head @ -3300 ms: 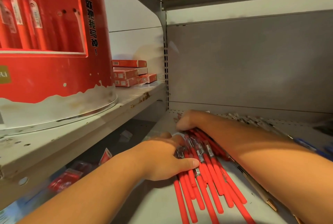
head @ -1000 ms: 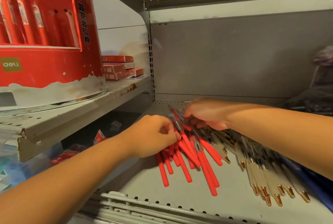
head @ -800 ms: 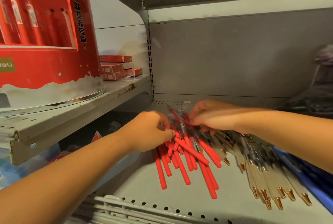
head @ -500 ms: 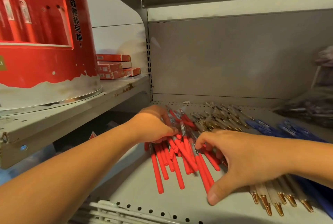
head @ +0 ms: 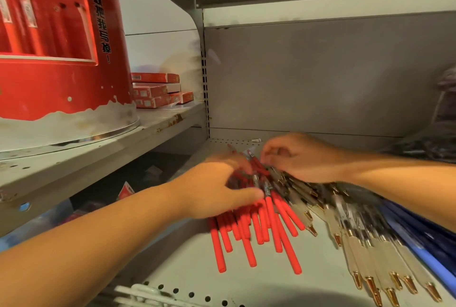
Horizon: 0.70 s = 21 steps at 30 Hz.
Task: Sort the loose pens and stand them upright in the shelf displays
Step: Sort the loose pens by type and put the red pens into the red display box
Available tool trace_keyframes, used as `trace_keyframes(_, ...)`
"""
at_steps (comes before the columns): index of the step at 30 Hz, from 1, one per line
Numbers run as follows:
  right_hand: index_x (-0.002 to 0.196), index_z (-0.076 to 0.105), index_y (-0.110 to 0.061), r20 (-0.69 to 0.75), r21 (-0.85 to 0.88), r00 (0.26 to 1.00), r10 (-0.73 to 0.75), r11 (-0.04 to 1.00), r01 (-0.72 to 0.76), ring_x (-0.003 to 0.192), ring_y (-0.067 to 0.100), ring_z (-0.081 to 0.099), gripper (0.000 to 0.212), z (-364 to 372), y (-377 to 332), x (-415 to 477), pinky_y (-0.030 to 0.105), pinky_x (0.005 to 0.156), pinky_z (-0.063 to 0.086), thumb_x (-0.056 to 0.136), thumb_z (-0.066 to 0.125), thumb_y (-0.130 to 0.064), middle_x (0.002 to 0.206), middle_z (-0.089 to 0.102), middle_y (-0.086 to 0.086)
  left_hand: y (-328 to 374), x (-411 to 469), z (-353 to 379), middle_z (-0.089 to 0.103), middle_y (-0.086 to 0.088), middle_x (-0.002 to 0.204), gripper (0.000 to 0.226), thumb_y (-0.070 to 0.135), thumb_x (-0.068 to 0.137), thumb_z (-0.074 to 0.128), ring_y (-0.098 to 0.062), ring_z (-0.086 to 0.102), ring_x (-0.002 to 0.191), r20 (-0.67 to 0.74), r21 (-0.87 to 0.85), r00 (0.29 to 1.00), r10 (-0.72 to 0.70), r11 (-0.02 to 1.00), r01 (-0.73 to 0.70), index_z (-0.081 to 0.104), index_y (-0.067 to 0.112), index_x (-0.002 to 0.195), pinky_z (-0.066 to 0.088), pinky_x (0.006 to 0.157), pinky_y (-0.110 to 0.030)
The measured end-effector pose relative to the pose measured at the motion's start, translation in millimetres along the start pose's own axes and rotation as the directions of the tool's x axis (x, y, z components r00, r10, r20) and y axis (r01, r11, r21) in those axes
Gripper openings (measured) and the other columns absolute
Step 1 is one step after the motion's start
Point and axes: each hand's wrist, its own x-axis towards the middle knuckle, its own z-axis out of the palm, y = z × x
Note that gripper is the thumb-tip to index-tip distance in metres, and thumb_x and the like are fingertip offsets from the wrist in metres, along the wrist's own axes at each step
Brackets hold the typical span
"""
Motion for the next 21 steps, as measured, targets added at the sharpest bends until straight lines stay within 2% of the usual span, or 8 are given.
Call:
trace_keyframes(3,0.111,0.064,-0.029,0.010,0.027,0.999,0.031,0.999,-0.032,0.069,-0.015,0.056,0.020,5.6,10.1,44.8,0.008,0.055,0.037,0.102,0.047,-0.028,0.096,0.061,-0.017,9.4,-12.8,9.5,0.052,0.015,0.126,0.069,0.079,0.075,0.056,-0.007,0.049,0.115,0.105,0.130,0.979,0.177,0.973,-0.190,0.040,0.045,0.133,0.041,0.104,-0.034)
trace_keyframes(6,0.119,0.064,-0.024,0.108,-0.010,0.993,0.039,0.999,-0.038,0.101,0.007,0.058,0.024,17.7,12.4,78.8,0.022,0.078,0.043,0.101,0.050,-0.030,0.121,0.063,-0.003,19.8,-15.3,20.3,0.032,0.015,0.146,0.077,0.076,0.076,0.059,-0.011,0.031,0.134,0.193,0.182,0.930,0.314,0.919,-0.349,0.025,0.053,0.141,0.020,0.111,-0.036)
trace_keyframes(8,0.117,0.066,-0.022,0.163,-0.053,0.985,0.049,0.998,-0.041,0.095,0.007,0.057,0.024,26.4,9.4,92.5,0.021,0.071,0.041,0.097,0.057,-0.033,0.118,0.064,-0.002,23.3,-11.6,25.2,0.028,0.016,0.149,0.073,0.072,0.080,0.059,-0.010,0.027,0.137,0.212,0.213,0.903,0.373,0.884,-0.416,0.026,0.052,0.142,0.018,0.112,-0.038)
trace_keyframes(12,0.112,0.066,-0.020,0.148,-0.106,0.985,0.091,0.991,-0.076,0.078,0.002,0.049,0.022,37.6,2.6,105.0,0.017,0.057,0.036,0.091,0.063,-0.014,0.113,0.060,-0.003,22.8,-5.5,29.9,0.040,0.015,0.141,0.062,0.072,0.085,0.052,-0.008,0.037,0.129,0.200,0.291,0.898,0.391,0.852,-0.436,0.035,0.045,0.139,0.027,0.109,-0.035)
trace_keyframes(15,0.113,0.065,-0.019,0.087,-0.053,0.990,0.115,0.992,-0.111,0.083,0.005,0.053,0.027,33.9,-0.7,104.8,0.018,0.055,0.037,0.090,0.061,-0.006,0.124,0.059,0.002,19.4,-3.5,29.6,0.044,0.013,0.137,0.058,0.071,0.088,0.046,-0.009,0.042,0.125,0.175,0.322,0.913,0.370,0.854,-0.408,0.041,0.040,0.137,0.032,0.107,-0.037)
trace_keyframes(16,0.118,0.062,-0.019,0.055,-0.017,0.991,0.121,0.993,-0.120,0.084,0.009,0.056,0.034,30.5,-1.9,103.2,0.019,0.054,0.038,0.088,0.060,-0.003,0.127,0.057,0.004,18.6,-3.3,29.2,0.044,0.014,0.138,0.058,0.072,0.088,0.046,-0.009,0.042,0.125,0.172,0.314,0.916,0.362,0.861,-0.400,0.041,0.040,0.137,0.032,0.107,-0.037)
trace_keyframes(19,0.142,0.045,-0.025,0.014,0.126,0.991,0.130,0.983,-0.131,0.070,0.013,0.062,0.066,18.6,-5.2,96.0,0.023,0.050,0.049,0.084,0.057,0.005,0.139,0.048,0.008,19.8,-4.0,28.5,0.044,0.014,0.137,0.064,0.075,0.083,0.048,-0.009,0.042,0.125,0.179,0.297,0.916,0.359,0.868,-0.398,0.040,0.040,0.136,0.029,0.107,-0.036)
trace_keyframes(21,0.146,0.041,-0.023,0.035,0.249,0.987,0.158,0.955,-0.162,0.071,0.017,0.070,0.068,11.9,-6.4,88.6,0.029,0.059,0.060,0.086,0.056,0.005,0.141,0.047,0.011,23.4,-4.6,30.1,0.044,0.015,0.136,0.069,0.079,0.078,0.050,-0.010,0.041,0.124,0.183,0.312,0.914,0.362,0.860,-0.404,0.040,0.040,0.135,0.026,0.107,-0.036)
